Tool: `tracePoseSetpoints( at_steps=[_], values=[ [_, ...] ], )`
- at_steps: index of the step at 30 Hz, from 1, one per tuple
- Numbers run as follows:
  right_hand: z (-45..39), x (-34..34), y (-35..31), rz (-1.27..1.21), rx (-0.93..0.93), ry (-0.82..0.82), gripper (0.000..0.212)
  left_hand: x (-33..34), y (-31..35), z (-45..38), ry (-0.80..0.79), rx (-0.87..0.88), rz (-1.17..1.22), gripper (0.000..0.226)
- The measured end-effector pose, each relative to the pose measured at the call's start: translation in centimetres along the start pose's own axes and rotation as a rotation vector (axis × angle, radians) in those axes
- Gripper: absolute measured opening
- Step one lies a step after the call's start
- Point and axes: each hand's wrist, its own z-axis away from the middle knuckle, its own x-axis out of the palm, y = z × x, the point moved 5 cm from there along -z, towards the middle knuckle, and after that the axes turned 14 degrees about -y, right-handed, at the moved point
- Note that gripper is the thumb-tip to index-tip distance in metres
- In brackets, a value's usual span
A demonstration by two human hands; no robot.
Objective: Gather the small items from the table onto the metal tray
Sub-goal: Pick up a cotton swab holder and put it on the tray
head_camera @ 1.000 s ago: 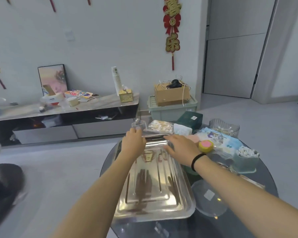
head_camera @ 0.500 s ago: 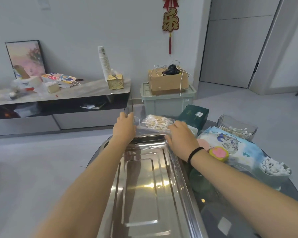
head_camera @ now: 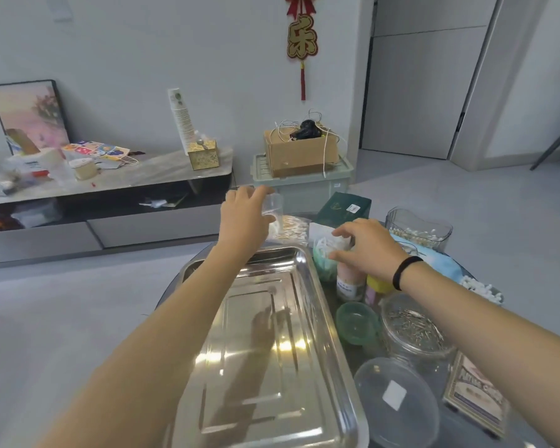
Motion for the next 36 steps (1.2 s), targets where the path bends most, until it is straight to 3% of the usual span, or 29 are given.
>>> tracePoseSetpoints(
  at_steps=[9, 12, 17, 22, 25, 28, 36],
  values=[
    [7.3, -1.5, 3.3, -0.128, -0.04, -0.038, 0.044, -0.1, 9.2, 6.1, -0.189, 0.122, 0.354, 0.049],
    [9.4, -1.8, 5.0, -0.165, -0.011, 0.039, 0.049, 0.5, 10.9, 8.2, -0.176, 0.121, 0.445, 0.056],
    [10.8, -0.6, 7.2, -0.202, 0.05, 0.0, 0.06, 1.2, 11.5, 9.8, -0.093, 0.076, 0.517, 0.063],
    [11.8, -4.6, 9.4, -0.216, 0.077, 0.189, 0.055, 1.5, 11.1, 9.9, -0.068, 0.02, 0.611, 0.059],
    [12.1, -4.9, 12.0, -0.009, 0.233, -0.03, 0.058, 1.9, 11.6, 10.0, -0.089, 0.019, 0.652, 0.057],
    [12.6, -2.9, 13.4, -0.091, 0.248, -0.242, 0.058, 2.3, 12.3, 9.9, -0.112, 0.039, 0.667, 0.058],
    [12.5, -2.1, 14.5, -0.159, 0.181, -0.154, 0.058, 2.5, 13.3, 10.2, -0.107, 0.054, 0.648, 0.061]
  ],
)
